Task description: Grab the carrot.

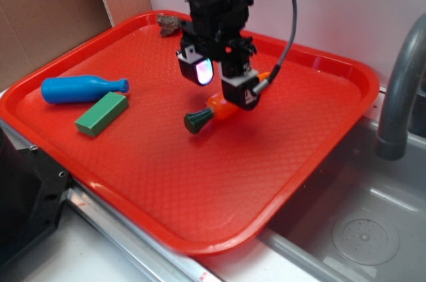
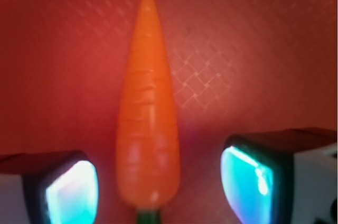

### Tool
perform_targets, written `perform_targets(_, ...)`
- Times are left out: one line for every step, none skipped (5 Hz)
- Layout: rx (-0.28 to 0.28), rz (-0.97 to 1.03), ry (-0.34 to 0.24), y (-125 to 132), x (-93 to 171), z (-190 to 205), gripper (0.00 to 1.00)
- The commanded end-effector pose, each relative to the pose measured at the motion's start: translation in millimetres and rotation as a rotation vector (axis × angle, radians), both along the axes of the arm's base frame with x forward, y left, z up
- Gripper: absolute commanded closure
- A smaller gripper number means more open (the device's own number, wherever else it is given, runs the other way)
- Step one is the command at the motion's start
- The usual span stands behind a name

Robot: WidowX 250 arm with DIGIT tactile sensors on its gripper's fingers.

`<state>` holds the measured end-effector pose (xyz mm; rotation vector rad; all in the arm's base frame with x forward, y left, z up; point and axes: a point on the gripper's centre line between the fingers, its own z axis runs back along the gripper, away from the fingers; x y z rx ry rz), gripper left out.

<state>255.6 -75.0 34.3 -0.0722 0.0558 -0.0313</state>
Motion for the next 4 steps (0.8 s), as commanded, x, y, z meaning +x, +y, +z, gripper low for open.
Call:
perform_targets(0.03,-0.011,-0.037,-9.9,-11.4,-9.4,1.0)
perform_targets(0.025,0.002,-0.041,-10.1,-11.3,-10.8,1.0)
perform_targets(0.023,0.0,-0.044,-9.3,-12.0,-10.2,1.0)
perform_targets(0.06,-0.034,-0.06,-4.1,-25.3,39.3,1.0)
